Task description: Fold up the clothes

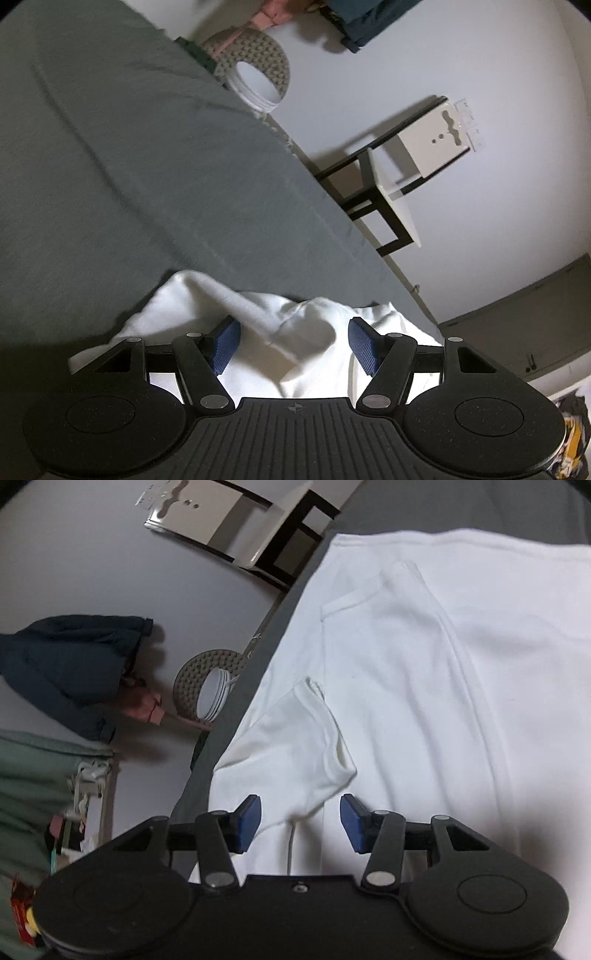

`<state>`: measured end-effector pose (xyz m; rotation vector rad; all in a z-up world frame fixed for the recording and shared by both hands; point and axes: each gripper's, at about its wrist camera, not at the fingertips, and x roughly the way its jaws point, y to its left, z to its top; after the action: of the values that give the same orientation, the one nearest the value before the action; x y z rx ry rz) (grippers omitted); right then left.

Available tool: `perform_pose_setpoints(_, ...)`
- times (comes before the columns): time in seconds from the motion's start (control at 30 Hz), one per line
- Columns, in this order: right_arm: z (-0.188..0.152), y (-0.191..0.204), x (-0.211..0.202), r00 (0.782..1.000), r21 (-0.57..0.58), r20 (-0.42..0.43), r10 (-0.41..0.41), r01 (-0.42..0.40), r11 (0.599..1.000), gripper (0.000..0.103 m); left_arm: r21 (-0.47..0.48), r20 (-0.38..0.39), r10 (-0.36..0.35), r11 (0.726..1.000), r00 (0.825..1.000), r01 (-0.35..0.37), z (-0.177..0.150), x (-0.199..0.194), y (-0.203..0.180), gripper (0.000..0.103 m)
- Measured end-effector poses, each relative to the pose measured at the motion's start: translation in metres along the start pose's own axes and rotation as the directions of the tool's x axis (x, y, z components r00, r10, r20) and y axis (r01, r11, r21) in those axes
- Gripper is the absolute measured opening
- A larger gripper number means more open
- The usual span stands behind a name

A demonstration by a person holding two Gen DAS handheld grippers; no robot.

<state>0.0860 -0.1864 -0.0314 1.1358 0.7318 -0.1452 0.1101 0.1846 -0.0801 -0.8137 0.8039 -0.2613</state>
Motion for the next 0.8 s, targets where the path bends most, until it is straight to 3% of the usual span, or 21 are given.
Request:
perform_pose_setpoints(0.17,-0.004,-0.004,0.008,0.998,0.023,0.065,-0.004,0.002,1.000,0.043,-0.011,0.027,-0.047,0.999,0.999,0.048,0.006,-0.002,0.011,0.064)
perform_pose_setpoints(0.27,-0.004,-0.008,0.012,0.994,0.037,0.105,-0.015,0.011,0.999,0.027,-0.059,0.043,-0.091,0.994,0.995,0.093,0.010,0.001,0.022,0.063)
perform_pose_setpoints(0.3,-0.004,-0.009,0.011,0.994,0.038,0.111,-0.021,0.017,0.999,0.014,-0.066,0.046,-0.105,0.992,0.993,0.108,0.010,0.002,0.024,0.052)
perform_pose_setpoints(0.37,-0.004,-0.011,0.011,0.995,0.046,0.103,-0.007,0.003,0.999,0.006,-0.086,0.039,-0.130,0.987,0.991,0.133,0.009,0.006,0.027,0.038)
perform_pose_setpoints(0.43,-0.004,-0.008,0.002,0.994,0.048,0.110,0.017,-0.022,0.999,0.005,-0.123,0.030,-0.154,0.980,0.988,0.157,0.007,0.008,0.030,0.029)
perform_pose_setpoints(0.53,-0.004,0.008,-0.031,0.989,-0.007,0.130,0.067,-0.067,0.998,0.005,-0.200,0.040,-0.189,0.961,0.981,0.193,0.003,0.012,0.037,0.024)
perform_pose_setpoints(0.63,-0.006,0.026,-0.089,0.984,-0.101,0.158,0.079,-0.063,0.993,0.004,-0.306,0.085,-0.219,0.923,0.972,0.234,0.001,0.011,0.049,0.020)
perform_pose_setpoints(0.7,-0.013,0.031,-0.127,0.983,-0.151,0.183,0.033,-0.006,0.989,0.004,-0.345,0.106,-0.211,0.909,0.972,0.235,0.000,0.012,0.055,0.020)
perform_pose_setpoints(0.8,-0.027,0.018,-0.173,0.982,-0.156,0.183,-0.053,0.083,0.984,0.004,-0.342,0.112,-0.180,0.916,0.977,0.208,-0.002,0.014,0.055,0.020)
